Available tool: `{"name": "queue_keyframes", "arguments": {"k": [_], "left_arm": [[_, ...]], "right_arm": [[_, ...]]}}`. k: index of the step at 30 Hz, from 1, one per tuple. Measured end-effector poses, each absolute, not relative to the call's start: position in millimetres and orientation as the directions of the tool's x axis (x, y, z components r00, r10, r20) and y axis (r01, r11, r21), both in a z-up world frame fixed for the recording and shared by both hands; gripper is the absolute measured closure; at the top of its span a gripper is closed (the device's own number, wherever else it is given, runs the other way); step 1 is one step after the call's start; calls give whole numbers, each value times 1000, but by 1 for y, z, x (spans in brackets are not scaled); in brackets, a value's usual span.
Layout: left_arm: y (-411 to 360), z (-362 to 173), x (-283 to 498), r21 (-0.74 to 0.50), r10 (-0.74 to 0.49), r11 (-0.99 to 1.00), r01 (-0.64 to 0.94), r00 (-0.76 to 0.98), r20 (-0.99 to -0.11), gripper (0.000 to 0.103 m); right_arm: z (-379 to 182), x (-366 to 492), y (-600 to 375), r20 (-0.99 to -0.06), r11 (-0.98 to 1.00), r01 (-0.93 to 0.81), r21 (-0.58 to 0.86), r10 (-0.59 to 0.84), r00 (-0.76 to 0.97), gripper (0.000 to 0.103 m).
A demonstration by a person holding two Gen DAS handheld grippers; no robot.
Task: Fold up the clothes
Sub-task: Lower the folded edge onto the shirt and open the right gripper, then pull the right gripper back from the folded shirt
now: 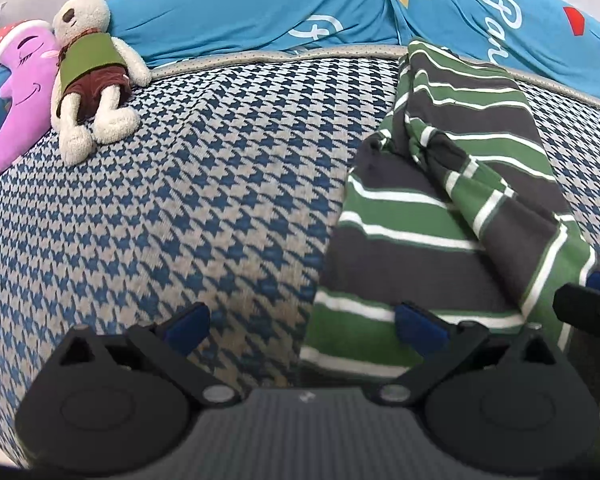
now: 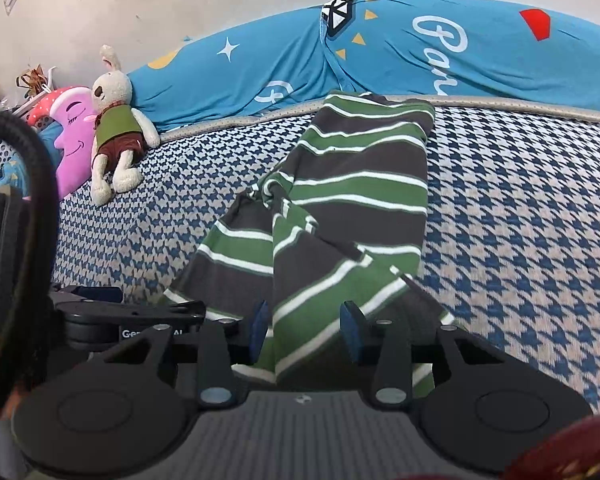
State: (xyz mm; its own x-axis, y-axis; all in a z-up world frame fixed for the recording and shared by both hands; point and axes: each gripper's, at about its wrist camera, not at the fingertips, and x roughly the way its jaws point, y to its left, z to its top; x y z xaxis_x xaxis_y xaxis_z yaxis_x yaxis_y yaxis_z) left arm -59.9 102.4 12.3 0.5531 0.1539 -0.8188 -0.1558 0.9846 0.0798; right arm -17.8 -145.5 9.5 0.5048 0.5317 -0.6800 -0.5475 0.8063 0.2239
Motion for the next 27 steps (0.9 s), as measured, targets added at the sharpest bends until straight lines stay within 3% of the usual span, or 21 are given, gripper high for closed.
{"name": "queue_keyframes", "arguments": {"k": [27], "left_arm": [[124,10,-159,40,188,968,-247,613,-767,0]], "right_arm": [[1,-56,-152,-705,803,-558,208,519,483,62]]}}
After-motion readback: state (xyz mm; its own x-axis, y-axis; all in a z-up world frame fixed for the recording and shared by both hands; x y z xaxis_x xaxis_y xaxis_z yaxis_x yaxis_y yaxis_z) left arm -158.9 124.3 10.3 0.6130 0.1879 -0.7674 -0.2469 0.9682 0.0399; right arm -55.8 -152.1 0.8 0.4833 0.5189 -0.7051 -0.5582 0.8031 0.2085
